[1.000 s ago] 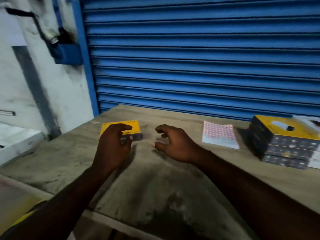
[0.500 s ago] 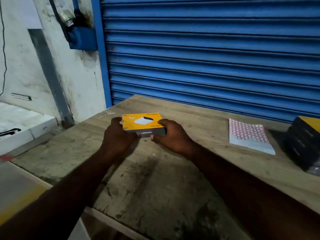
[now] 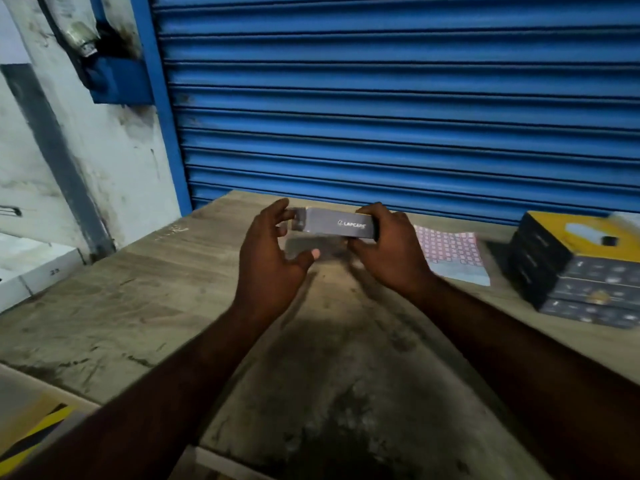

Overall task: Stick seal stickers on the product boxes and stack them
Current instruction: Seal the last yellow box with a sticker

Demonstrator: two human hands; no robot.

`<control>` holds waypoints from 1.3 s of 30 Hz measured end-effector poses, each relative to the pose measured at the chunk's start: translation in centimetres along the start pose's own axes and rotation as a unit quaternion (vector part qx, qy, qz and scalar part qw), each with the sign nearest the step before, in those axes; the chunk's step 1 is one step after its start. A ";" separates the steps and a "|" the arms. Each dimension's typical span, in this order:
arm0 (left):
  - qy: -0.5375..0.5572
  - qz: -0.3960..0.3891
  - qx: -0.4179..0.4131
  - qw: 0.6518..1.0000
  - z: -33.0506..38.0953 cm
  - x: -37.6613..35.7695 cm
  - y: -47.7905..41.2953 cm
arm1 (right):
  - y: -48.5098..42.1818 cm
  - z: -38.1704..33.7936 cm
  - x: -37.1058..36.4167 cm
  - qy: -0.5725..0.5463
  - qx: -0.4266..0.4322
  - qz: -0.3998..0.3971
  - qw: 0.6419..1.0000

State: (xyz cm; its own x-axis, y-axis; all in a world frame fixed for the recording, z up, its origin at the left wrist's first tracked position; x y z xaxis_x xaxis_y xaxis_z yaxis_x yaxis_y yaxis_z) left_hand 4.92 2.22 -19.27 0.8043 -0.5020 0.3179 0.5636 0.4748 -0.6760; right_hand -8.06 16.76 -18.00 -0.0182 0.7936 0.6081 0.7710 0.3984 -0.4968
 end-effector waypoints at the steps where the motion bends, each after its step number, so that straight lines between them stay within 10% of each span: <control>1: -0.009 0.000 -0.025 1.000 0.6 -0.5 0.0 | 0.0 0.6 1.1 -0.028 -0.016 0.004 0.999; 7: -0.052 -0.014 -0.101 0.993 4.5 -4.7 -0.3 | 1.6 3.8 7.4 -0.155 -0.085 0.022 0.984; 17: 0.191 -0.034 -0.081 0.978 8.5 -11.2 -0.2 | 5.0 8.0 12.4 -0.268 -0.117 -0.016 0.956; 39: 0.225 -0.061 -0.086 0.969 7.3 -12.8 -0.3 | 2.3 4.7 14.0 -0.054 0.131 0.066 0.988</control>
State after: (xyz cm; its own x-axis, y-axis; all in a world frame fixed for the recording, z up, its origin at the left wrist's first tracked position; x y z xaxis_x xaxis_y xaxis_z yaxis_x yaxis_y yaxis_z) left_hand -4.14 13.78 -18.29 0.5486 -0.8292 0.1071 0.5790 0.2844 -0.7642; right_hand -9.54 30.94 -13.51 -0.0072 0.8859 0.4638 0.5805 0.3814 -0.7194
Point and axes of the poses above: each hand's wrist, its own y-axis away from the middle knuckle, its own x-axis out of the back of the hand, z = x × y, the point moved 1 cm from there along -y, towards the middle knuckle, and after that the axes turned 3 degrees about -x, right-handed, at the moved point
